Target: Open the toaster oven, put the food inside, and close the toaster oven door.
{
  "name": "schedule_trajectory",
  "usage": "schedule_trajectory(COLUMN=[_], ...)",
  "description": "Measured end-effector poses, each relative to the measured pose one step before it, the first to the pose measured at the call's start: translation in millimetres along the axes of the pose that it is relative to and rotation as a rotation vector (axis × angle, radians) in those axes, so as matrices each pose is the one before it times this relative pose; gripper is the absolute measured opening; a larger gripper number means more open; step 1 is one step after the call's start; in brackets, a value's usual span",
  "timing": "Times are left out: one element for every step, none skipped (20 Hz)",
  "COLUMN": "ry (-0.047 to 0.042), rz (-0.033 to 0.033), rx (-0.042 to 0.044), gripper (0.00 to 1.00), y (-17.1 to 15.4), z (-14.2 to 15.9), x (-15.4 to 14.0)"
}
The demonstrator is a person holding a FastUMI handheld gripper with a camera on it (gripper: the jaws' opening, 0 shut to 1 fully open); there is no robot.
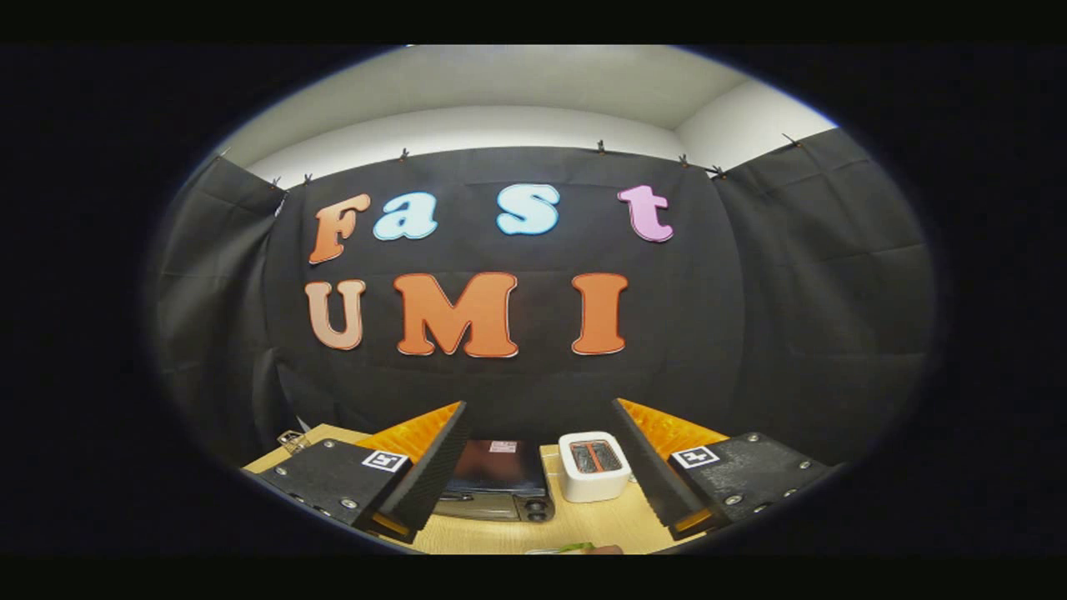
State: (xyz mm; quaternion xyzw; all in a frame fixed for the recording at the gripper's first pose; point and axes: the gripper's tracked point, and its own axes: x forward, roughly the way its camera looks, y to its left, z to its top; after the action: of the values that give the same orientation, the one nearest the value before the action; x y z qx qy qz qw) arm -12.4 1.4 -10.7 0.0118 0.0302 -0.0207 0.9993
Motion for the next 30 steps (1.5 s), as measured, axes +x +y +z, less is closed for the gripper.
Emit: schedule_trajectory(ry=[0.00471, 0.00628, 0.00746, 0.0073, 0.00455, 0.00377, 0.00441, 0.00301, 0.00217, 0.00296, 0.00392, 0.00487, 0.00643, 0.00687, 0.0051, 0.01094, 0.01221, 0.01695, 0.02741, 0.03173, 0.04415, 0.03897, 0.04042, 0.03261, 0.01315, -0.00081, 0.01111, 0.01998, 0.02309, 0.01807], rz=[0.0014, 0.00066, -0.00044, -0.00138, -0.0014, -0.00473, -0.00511, -0.00311, -0.00274, -0.00584, -0.00172, 0.00465, 0.00537, 0.00494, 0.00899, 0.00902, 0.00661, 0.00814, 0.01069, 0.01492, 0.00495, 0.00249, 0.00286, 0.00271, -0.00036, -0.00182, -0.0084, -0.0081, -0.00294, -0.00239], rx=[0.00217, 0.00227, 0.00099, -0.00039, -0.00166, -0.00146, -0.00056, 0.00088, 0.0038, 0.0086, 0.01013, 0.00707, 0.00478, 0.00369, 0.00354, 0.00542, 0.00948, 0.01396, 0.01667, 0.01052, 0.00015, -0.0094, -0.01284, -0.01461, -0.01297, -0.01129, -0.01456, -0.01683, -0.00975, -0.01128], gripper=[0.99, 0.99, 0.99, 0.99, 0.99, 0.99, 0.99, 0.99, 0.99, 0.99, 0.99, 0.99, 0.99, 0.99, 0.99, 0.99, 0.99, 0.99, 0.98, 0.99, 0.99, 0.99, 0.99, 0.99, 0.99, 0.99, 0.99, 0.99, 0.99, 0.99], y=[-1.28, -1.79, -1.96, -3.15, -2.56, -3.87, -2.45, -2.53, -1.07, -0.4, 2.65, 5.72, 6.53, 8.45, 9.39, 12.28, 11.32, 11.91, 12.28, 13.57, 9.63, 9.05, 9.53, 8.51, 6.21, 1.83, 4.51, 7.85, 4.94, 4.04], z=[-1.22, -1.4, -2.17, -2.24, -1.57, -1.71, -0.63, -2.35, -1.7, -3.12, -3.53, -6.03, -7.07, -7.56, -9.09, -12.13, -11.91, -14.99, -18.1, -19.07, -23.7, -20.36, -18.32, -15.45, -9.67, -7.63, -6.8, -7.9, -7.9, -5.66], x=[0.67, 0.4, 0.76, -0.72, 0.71, -0.29, 0.78, 0.91, 1.37, 0.85, 3.31, 2.35, 3.91, 3.65, 6.08, 5.85, 7.87, 9.24, 9.38, 11.36, 12.87, 13.15, 9.24, 9.1, 8.26, 8.5, 6.96, 2.17, 3.35, 1.97])
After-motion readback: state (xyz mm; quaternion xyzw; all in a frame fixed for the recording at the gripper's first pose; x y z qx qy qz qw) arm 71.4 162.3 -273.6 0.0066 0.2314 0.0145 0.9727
